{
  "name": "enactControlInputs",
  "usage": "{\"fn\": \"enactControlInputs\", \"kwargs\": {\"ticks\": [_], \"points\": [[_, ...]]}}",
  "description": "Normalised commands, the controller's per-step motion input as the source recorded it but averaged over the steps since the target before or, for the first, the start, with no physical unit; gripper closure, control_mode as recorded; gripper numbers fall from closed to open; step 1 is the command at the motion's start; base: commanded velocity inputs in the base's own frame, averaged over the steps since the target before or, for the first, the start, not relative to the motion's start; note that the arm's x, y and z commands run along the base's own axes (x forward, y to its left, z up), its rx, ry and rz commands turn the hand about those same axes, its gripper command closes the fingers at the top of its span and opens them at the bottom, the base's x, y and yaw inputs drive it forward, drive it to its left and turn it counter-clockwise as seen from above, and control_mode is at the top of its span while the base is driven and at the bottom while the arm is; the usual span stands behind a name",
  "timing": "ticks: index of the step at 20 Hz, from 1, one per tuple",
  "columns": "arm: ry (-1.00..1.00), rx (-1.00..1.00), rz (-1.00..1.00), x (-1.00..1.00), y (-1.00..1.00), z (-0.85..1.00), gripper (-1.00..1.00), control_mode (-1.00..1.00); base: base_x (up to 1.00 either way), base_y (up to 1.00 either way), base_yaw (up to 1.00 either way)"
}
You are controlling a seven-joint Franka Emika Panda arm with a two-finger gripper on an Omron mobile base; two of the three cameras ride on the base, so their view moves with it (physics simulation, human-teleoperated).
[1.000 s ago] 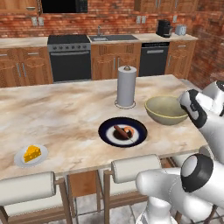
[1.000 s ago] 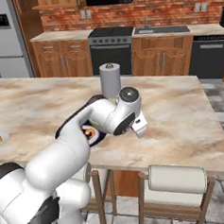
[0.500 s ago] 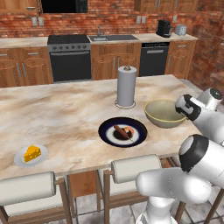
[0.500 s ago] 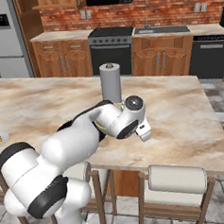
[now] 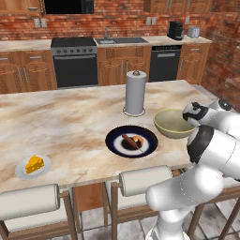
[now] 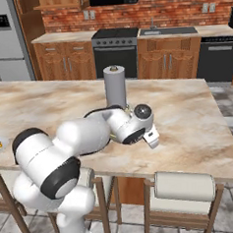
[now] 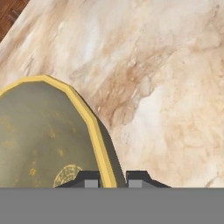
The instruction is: Take the smaller bowl and place it next to the appetizer plate on the dining counter , and place the larger bowl next to the plate with cooked food.
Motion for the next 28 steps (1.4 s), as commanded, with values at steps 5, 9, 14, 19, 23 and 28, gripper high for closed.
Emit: {"fn": "enactControlInputs", "kwargs": {"ticks": [5,9,14,19,23,28], "points": [[0.00,0.00,0.00,0.34,-0.06,-0.29,1.00,-1.00,0.00,0.00,0.00],[0.00,0.00,0.00,0.28,-0.12,-0.31,1.00,-1.00,0.00,0.00,0.00],[0.00,0.00,0.00,0.26,-0.20,-0.32,1.00,-1.00,0.00,0.00,0.00],[0.00,0.00,0.00,0.24,-0.13,-0.24,1.00,-1.00,0.00,0.00,0.00],[0.00,0.00,0.00,0.14,-0.02,-0.01,-1.00,-1.00,0.00,0.00,0.00],[-0.08,-0.06,0.00,-0.10,0.00,0.81,-1.00,-1.00,0.00,0.00,0.00]]}}
